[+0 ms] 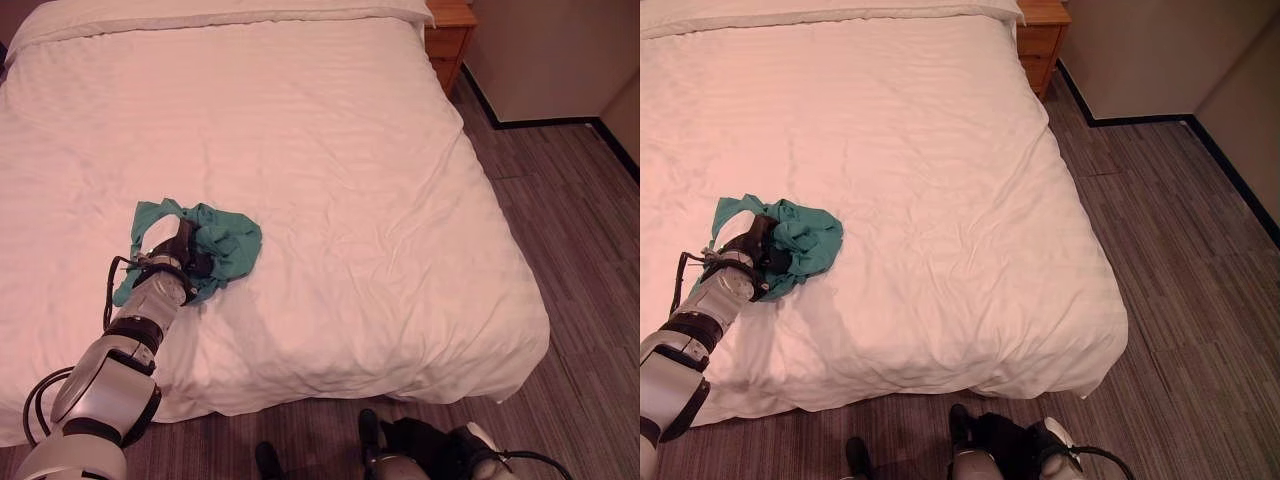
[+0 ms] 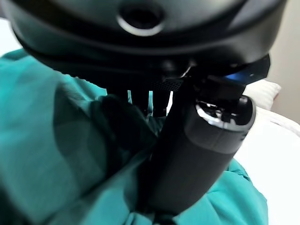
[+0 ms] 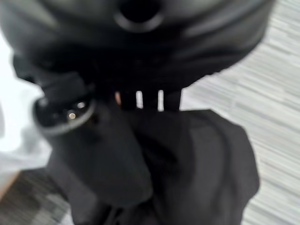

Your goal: Pick up bed clothes into laundry basket.

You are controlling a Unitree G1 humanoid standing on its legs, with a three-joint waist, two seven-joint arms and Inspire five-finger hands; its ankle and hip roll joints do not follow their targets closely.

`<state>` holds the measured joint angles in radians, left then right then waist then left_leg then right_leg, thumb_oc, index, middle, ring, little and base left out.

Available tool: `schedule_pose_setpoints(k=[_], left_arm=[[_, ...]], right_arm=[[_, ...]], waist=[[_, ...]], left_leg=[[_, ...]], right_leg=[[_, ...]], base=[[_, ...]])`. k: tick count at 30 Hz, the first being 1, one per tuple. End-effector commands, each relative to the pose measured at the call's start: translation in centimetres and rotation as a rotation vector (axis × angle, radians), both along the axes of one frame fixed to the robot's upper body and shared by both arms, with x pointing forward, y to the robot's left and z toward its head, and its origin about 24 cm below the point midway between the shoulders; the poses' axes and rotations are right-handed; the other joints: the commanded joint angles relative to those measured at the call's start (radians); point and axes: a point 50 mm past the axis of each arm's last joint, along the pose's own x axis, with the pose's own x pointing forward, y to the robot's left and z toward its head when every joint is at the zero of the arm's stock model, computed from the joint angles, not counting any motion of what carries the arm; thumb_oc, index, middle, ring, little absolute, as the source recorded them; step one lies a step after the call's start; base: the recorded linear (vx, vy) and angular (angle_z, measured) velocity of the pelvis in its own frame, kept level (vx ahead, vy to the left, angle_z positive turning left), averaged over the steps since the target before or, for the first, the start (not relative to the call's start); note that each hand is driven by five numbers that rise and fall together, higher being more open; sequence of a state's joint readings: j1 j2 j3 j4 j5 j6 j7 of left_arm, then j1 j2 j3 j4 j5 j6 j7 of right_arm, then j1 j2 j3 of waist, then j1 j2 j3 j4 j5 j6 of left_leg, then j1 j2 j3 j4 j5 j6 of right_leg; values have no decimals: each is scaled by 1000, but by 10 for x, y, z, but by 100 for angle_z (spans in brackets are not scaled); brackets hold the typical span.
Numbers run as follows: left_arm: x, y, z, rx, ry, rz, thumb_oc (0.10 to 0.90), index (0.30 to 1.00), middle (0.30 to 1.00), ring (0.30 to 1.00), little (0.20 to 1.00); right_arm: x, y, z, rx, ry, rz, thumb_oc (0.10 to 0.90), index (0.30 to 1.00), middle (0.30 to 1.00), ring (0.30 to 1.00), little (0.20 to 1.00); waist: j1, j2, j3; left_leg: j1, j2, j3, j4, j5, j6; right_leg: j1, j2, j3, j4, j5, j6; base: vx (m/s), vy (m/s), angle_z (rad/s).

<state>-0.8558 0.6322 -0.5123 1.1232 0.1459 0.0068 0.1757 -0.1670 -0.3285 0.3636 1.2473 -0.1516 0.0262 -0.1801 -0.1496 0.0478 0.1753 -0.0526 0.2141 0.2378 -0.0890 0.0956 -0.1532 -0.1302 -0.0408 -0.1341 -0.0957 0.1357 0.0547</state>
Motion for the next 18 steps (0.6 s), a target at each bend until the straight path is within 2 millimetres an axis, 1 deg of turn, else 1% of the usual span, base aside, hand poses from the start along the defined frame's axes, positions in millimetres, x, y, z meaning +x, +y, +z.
schedule_pose_setpoints(k=[1,3,4,5,6,8,9,11,13,14,15,16,18], left_arm=[[25,-26,40,72,-48,-98,400,300,300,300,300],[27,-28,51,86,-88,-114,400,300,300,300,300],[29,-30,73,94,-184,-146,400,300,300,300,300],[29,-29,73,94,-185,-145,400,300,300,300,300],[24,-32,99,71,-319,-202,400,300,300,300,300],[11,-32,111,-14,-436,-254,400,300,300,300,300],[-2,-25,114,-59,-485,-270,400,300,300,300,300],[-26,-14,114,-123,-554,-300,400,300,300,300,300],[-50,-2,105,-189,-594,-293,400,300,300,300,300],[-69,7,99,-253,-631,-284,400,300,300,300,300],[-71,8,98,-255,-630,-279,400,300,300,300,300],[-77,11,95,-285,-647,-269,400,300,300,300,300],[-88,15,85,-357,-658,-244,400,300,300,300,300]], right_arm=[[7,-30,13,-109,-13,9,400,300,300,300,300],[6,-32,13,-106,-16,1,400,300,300,300,300],[5,-34,14,-99,-28,-10,400,300,300,300,300],[5,-33,14,-99,-29,-9,400,300,300,300,300],[5,-33,15,-84,-46,-28,400,300,300,300,300],[4,-31,14,-68,-55,-37,400,300,300,300,300],[2,-31,13,-65,-52,-41,400,300,300,300,300],[-4,-32,11,-57,-42,-56,400,300,300,300,300],[-9,-31,9,-49,-29,-67,400,300,300,300,300],[-11,-32,8,-48,-20,-75,400,300,300,300,300],[-11,-32,8,-50,-18,-70,400,300,300,300,300],[-14,-33,8,-49,-13,-80,400,300,300,300,300],[-15,-38,10,-51,-16,-98,400,300,300,300,300]], waist=[[5,14,-15],[9,13,-18],[19,13,-19],[17,13,-20],[32,11,-25],[54,7,-29],[63,7,-32],[85,6,-37],[109,7,-40],[139,6,-38],[133,7,-39],[147,6,-34],[161,-4,-28]], left_leg=[[-23,65,-45,2,22,-34],[-14,64,-48,2,20,-35],[5,64,-53,2,13,-35],[0,64,-54,2,19,-34],[11,63,-61,2,17,-35],[24,64,-67,2,17,-35],[33,65,-70,2,16,-35],[45,68,-77,2,18,-37],[52,71,-86,2,22,-38],[52,64,-108,2,34,-36],[53,64,-109,2,34,-36],[51,60,-118,2,40,-34],[60,50,-124,5,34,-27]], right_leg=[[7,-73,-23,8,-63,124],[23,-73,-28,8,-69,122],[50,-73,-34,8,-80,120],[46,-74,-35,8,-75,119],[66,-74,-43,8,-82,117],[87,-73,-52,8,-91,113],[101,-71,-58,8,-96,111],[121,-69,-65,8,-106,108],[138,-67,-76,8,-114,103],[148,-67,-88,8,-120,100],[149,-68,-88,8,-120,100],[152,-69,-95,8,-122,98],[155,-81,-115,8,-121,93]], base=[[0,0,0],[23,-19,1],[19,-32,3],[37,-52,6],[20,-44,12],[44,-54,16],[43,-48,15],[36,-40,7],[5,-20,9],[-18,0,16],[-41,11,16],[-65,11,18],[-246,28,39]])
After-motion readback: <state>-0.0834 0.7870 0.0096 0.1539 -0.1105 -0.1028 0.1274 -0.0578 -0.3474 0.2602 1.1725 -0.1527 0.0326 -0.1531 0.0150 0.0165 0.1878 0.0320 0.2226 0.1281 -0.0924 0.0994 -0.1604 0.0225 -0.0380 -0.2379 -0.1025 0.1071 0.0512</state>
